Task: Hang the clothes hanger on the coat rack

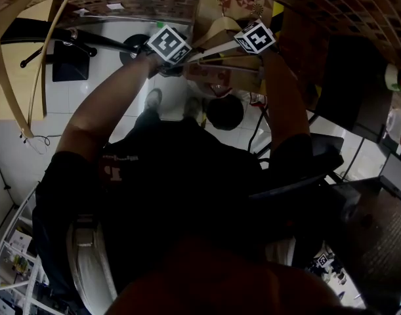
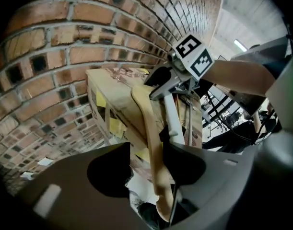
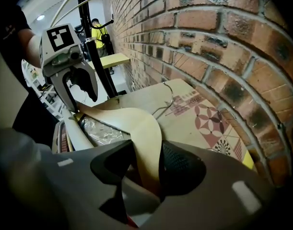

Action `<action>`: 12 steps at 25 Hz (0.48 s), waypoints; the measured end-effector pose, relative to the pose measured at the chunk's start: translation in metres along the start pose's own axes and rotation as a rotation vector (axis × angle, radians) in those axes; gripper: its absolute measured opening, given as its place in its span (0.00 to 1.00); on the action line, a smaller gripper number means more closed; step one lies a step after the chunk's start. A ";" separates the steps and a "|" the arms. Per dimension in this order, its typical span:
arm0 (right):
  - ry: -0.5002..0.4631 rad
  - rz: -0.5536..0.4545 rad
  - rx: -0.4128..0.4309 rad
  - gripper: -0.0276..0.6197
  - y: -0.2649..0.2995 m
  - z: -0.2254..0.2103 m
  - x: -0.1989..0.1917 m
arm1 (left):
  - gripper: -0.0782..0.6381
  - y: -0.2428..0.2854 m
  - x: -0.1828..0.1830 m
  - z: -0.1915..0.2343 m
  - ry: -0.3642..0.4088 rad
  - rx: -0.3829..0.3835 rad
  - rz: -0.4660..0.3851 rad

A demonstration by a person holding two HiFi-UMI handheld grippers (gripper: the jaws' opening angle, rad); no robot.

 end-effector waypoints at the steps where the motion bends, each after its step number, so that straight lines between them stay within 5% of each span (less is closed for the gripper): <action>1: -0.004 -0.002 -0.003 0.36 -0.001 0.001 0.001 | 0.41 0.002 -0.001 -0.001 0.002 0.000 0.008; 7: -0.030 -0.031 -0.021 0.34 -0.006 0.004 -0.001 | 0.25 0.003 0.004 -0.016 0.048 -0.055 0.023; 12: -0.018 -0.143 -0.105 0.33 -0.026 -0.003 0.005 | 0.23 -0.009 0.015 -0.011 0.080 0.030 -0.032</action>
Point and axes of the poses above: the fingertips, and each gripper's own axes: y forward along the fingers, z to its left, x out of its top, the point moved 9 cm from there along -y, backward along the fingers, and after that the axes turned 6 degrees about -x, right-handed, at the moved point
